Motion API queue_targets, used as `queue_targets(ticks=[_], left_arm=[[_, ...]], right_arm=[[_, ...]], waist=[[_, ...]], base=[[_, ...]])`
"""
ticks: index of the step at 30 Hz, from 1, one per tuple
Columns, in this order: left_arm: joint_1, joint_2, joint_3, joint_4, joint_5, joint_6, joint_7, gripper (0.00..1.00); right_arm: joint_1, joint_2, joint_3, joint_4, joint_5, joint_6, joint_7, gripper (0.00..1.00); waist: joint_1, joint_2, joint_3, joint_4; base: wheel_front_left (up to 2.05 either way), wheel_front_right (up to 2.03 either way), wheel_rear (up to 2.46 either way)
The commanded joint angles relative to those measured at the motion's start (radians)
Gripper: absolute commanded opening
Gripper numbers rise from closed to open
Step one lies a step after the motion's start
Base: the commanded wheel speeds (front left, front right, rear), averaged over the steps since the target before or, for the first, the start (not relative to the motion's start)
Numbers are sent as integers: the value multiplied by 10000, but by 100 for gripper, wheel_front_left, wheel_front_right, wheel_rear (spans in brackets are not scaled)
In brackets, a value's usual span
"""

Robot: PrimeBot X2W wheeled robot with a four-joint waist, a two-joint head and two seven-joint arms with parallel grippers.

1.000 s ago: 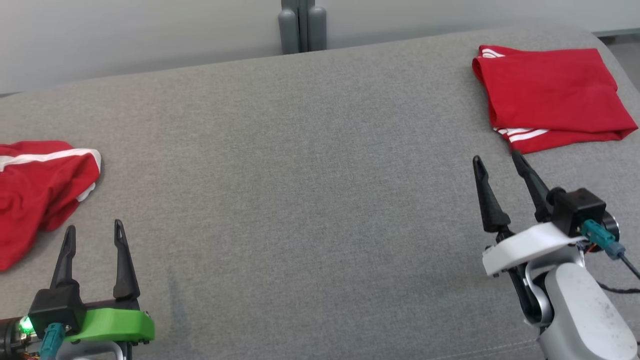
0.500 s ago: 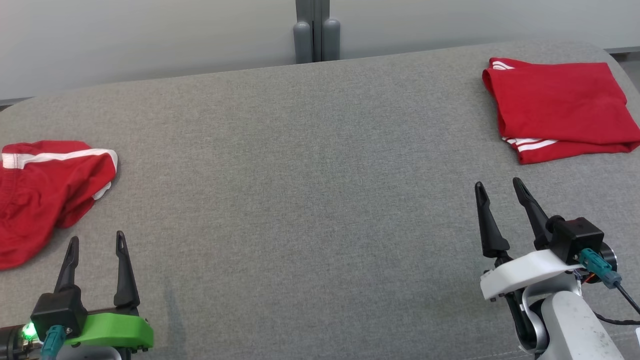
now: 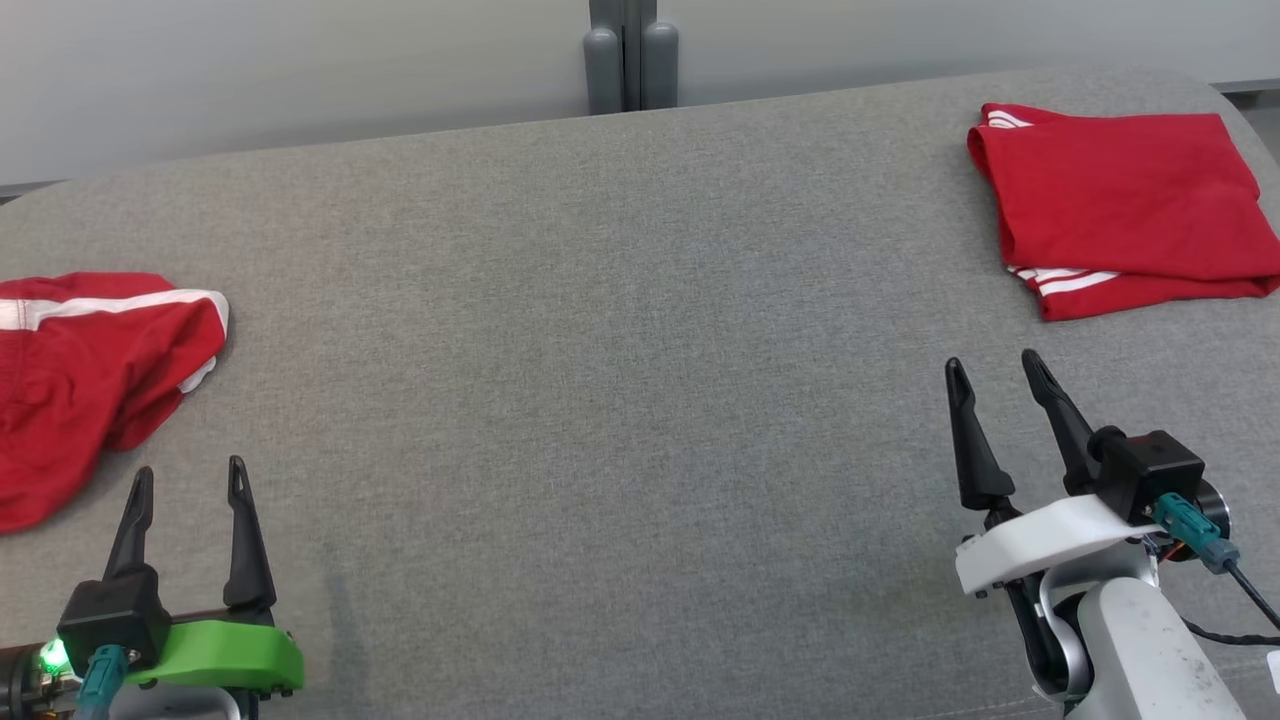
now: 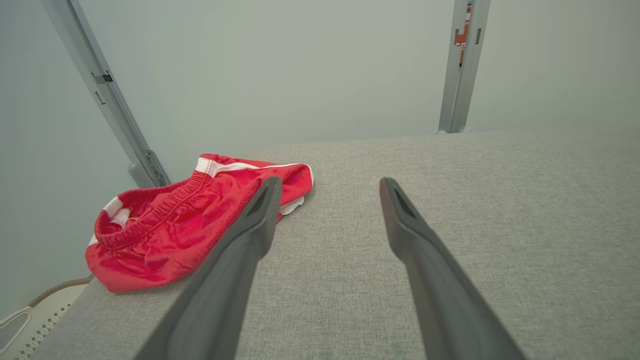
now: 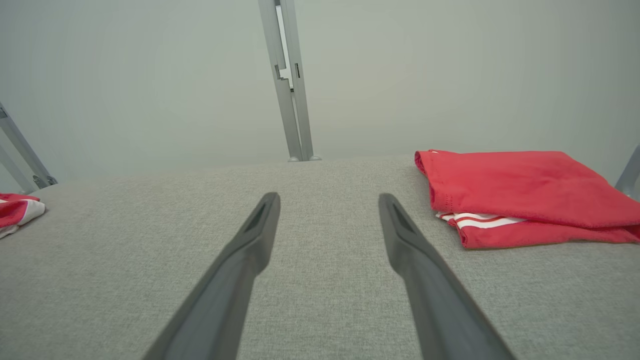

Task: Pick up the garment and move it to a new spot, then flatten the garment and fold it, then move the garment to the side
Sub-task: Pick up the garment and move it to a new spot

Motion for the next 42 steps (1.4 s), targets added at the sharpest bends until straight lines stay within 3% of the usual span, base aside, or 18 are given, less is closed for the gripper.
queue_targets(ticks=[1,10,33,42], left_arm=[[-193,67,60,1,-17,-16,-1,100],[-279,39,256,-46,-74,81,-1,100],[32,-196,797,-150,-345,271,-1,100],[128,-269,1029,-227,-398,308,-1,100]], right_arm=[[-153,-17,13,-85,-74,-15,-28,100],[-156,115,108,-117,-70,-15,-28,100],[-121,227,-22,190,-418,-15,-28,100],[-278,136,71,202,-465,-15,-28,100]], waist=[[1,0,38,63],[1,0,172,783],[1,0,179,3481],[1,0,207,4087]], base=[[0,0,0],[0,0,0],[0,0,0],[0,0,0]])
